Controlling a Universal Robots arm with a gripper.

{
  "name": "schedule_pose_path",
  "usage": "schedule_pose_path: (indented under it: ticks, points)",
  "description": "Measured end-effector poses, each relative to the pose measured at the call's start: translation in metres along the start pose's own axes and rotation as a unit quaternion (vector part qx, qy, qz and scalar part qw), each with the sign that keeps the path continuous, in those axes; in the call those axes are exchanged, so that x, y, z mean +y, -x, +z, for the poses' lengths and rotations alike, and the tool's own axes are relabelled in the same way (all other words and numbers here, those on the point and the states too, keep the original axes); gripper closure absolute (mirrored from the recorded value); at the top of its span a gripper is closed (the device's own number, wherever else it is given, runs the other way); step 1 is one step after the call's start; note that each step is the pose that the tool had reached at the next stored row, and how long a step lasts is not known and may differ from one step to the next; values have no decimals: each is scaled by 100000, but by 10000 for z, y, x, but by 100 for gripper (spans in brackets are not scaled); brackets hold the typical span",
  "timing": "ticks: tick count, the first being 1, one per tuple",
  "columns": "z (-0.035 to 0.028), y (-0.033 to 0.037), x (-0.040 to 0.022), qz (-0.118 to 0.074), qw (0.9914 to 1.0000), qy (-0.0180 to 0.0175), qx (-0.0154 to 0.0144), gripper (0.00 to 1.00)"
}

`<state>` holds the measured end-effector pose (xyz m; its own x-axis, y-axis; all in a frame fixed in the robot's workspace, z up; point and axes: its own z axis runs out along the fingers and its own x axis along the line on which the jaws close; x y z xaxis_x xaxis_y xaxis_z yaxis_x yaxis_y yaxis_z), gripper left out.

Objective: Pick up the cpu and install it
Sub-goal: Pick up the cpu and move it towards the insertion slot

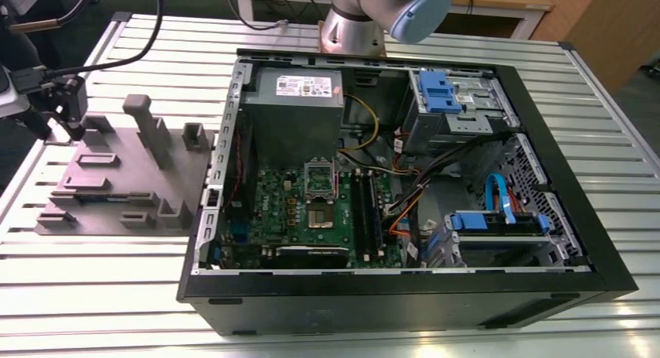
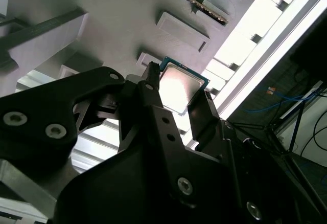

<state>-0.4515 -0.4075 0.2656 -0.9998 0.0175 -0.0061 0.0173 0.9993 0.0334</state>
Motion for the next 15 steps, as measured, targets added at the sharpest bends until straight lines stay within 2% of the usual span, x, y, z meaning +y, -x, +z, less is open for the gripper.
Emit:
schedule_pose_path:
  ticks: [15]
  points:
    - [-56, 0, 2, 0, 100000, -1, 2, 53]
